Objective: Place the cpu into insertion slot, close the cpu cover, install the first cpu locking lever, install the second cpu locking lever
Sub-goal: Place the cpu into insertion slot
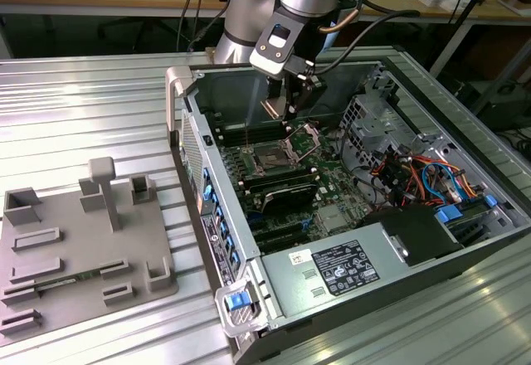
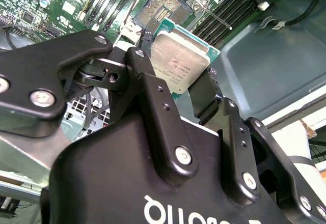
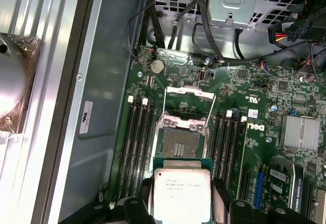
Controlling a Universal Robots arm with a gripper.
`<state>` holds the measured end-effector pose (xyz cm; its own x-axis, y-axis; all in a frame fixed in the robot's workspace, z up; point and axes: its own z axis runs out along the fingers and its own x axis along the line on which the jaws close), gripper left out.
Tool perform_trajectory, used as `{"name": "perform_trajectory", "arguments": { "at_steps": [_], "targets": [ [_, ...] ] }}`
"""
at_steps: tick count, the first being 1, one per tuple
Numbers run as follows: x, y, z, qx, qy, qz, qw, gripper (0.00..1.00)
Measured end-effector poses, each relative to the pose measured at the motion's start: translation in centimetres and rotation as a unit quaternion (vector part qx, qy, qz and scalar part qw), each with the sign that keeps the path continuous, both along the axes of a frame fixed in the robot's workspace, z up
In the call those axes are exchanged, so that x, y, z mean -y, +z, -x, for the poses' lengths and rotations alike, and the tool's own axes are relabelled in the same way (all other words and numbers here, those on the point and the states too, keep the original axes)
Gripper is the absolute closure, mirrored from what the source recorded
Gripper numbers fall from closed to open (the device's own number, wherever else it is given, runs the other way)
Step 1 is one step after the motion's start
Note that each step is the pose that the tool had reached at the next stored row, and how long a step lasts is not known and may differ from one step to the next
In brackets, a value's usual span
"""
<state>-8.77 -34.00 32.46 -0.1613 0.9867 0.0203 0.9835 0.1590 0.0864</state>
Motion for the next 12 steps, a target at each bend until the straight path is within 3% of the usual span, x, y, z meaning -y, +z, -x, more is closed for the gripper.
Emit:
{"name": "perform_trajectory", "arguments": {
  "at_steps": [6,12],
  "targets": [
    [0.0,-0.13,0.0,0.0002,0.0,-0.0002,1.0,0.45],
    [0.0,-1.31,0.0,0.0,-0.002,0.0,1.0,0.45]
  ]
}}
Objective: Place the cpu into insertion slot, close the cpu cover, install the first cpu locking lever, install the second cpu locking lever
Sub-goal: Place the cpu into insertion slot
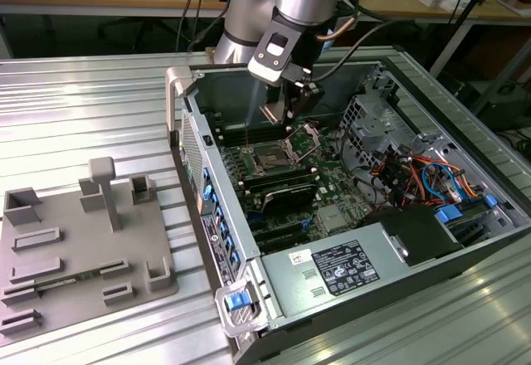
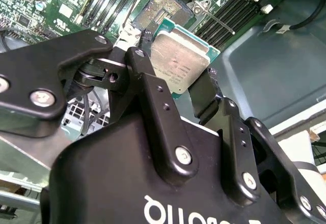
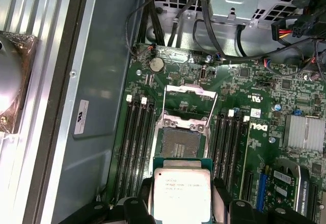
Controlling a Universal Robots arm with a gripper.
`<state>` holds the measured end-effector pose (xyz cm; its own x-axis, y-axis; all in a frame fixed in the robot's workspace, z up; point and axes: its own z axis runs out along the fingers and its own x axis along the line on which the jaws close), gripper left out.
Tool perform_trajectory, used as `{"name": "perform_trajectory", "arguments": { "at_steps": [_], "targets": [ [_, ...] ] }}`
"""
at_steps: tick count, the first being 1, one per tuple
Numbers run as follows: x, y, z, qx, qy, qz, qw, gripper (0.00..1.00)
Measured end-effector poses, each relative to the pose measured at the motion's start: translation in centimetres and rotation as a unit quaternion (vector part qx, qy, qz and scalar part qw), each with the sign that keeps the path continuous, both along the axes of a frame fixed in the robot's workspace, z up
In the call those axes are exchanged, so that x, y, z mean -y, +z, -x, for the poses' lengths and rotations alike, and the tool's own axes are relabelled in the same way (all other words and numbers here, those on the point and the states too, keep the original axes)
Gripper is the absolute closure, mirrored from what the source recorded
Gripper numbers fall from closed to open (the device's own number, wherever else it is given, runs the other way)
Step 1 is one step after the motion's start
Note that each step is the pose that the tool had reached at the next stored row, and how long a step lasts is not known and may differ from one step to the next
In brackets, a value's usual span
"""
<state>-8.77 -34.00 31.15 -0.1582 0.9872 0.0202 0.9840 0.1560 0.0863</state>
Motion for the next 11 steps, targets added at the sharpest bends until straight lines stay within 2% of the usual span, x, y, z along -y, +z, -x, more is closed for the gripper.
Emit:
{"name": "perform_trajectory", "arguments": {
  "at_steps": [7,11],
  "targets": [
    [0.0,-1.5,0.0,0.0,-0.002,0.0,1.0,0.45],
    [0.0,-1.68,0.0,-0.0001,-0.002,0.0001,1.0,0.45]
  ]
}}
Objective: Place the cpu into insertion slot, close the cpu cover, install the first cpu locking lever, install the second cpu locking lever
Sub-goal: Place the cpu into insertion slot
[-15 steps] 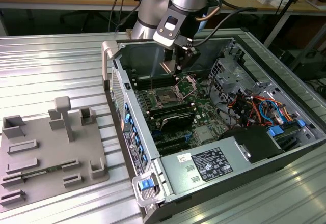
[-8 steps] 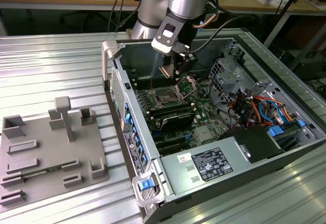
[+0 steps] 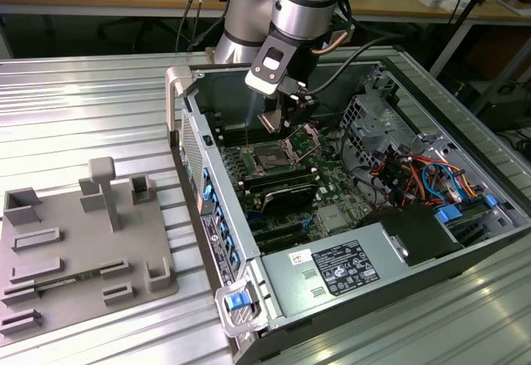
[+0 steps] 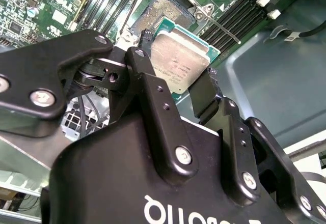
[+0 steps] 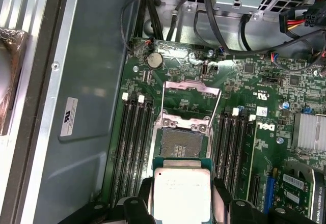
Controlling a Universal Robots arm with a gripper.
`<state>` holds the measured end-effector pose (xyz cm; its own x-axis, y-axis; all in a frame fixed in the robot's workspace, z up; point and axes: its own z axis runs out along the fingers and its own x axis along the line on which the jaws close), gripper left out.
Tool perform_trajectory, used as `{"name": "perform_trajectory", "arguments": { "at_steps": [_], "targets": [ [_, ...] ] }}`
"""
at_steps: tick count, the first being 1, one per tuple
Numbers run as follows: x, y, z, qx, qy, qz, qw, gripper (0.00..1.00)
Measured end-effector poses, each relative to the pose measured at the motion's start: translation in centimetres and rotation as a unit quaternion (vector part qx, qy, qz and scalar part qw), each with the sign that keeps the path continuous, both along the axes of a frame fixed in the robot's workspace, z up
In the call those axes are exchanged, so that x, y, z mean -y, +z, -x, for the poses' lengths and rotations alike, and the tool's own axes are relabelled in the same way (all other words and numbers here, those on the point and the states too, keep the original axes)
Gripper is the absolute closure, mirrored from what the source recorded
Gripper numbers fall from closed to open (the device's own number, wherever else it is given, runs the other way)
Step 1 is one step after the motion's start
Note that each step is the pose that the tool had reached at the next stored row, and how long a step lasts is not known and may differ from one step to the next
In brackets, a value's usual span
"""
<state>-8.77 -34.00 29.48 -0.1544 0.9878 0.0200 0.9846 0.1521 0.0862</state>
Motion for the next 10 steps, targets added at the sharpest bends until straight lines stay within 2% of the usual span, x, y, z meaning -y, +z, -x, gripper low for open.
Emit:
{"name": "perform_trajectory", "arguments": {
  "at_steps": [10],
  "targets": [
    [0.0,-0.05,0.0,0.0001,0.0,-0.0001,1.0,0.45]
  ]
}}
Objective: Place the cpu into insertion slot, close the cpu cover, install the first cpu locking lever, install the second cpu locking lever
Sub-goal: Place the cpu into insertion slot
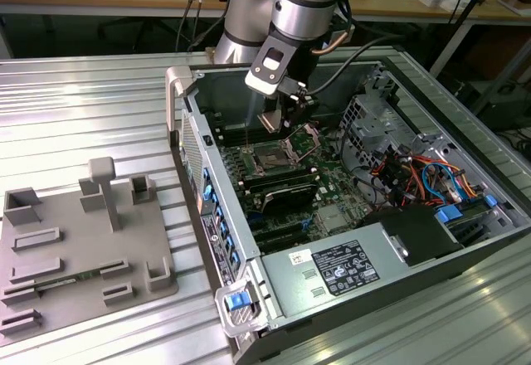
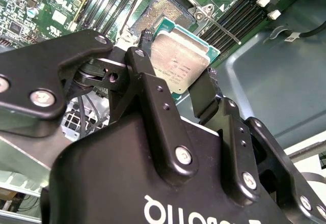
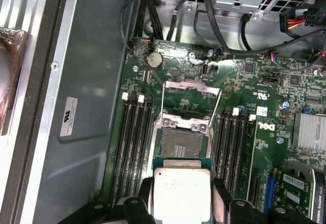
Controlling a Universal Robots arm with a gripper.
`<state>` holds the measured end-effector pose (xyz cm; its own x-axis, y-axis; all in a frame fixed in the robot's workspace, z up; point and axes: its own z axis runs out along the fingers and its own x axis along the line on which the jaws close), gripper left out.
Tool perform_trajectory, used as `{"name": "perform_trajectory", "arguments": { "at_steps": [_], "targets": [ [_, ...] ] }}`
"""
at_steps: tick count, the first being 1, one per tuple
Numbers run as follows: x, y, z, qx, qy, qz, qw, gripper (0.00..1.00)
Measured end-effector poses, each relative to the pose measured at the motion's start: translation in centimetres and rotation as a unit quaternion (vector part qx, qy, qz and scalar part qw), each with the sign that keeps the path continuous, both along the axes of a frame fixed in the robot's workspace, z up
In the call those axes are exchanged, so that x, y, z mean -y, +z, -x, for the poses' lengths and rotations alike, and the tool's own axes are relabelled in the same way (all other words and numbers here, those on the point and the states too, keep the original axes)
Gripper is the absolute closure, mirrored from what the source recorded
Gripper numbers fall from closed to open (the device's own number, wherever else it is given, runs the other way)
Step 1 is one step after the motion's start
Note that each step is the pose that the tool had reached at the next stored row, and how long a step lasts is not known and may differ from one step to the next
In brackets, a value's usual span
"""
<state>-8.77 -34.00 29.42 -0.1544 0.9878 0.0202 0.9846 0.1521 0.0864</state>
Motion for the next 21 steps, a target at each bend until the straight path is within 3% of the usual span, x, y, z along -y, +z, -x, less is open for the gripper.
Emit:
{"name": "perform_trajectory", "arguments": {
  "at_steps": [4,6,10,12,16,21],
  "targets": [
    [0.0,-0.2,0.0,0.0001,-0.005,0.0,0.99999,0.45],
    [-0.01,-0.57,0.0,0.0,-0.023,0.0,0.99974,0.45],
    [-0.04,-1.54,-0.12,0.0,-0.028,0.0,0.99959,0.45],
    [-0.05,-2.29,-0.26,0.0,-0.052,0.0,0.99867,0.45],
    [-0.08,-3.21,-0.66,-0.0002,-0.074,0.0,0.99726,0.45],
    [-0.09,-3.41,-0.68,-0.0002,-0.075,-0.0001,0.99716,0.45]
  ]
}}
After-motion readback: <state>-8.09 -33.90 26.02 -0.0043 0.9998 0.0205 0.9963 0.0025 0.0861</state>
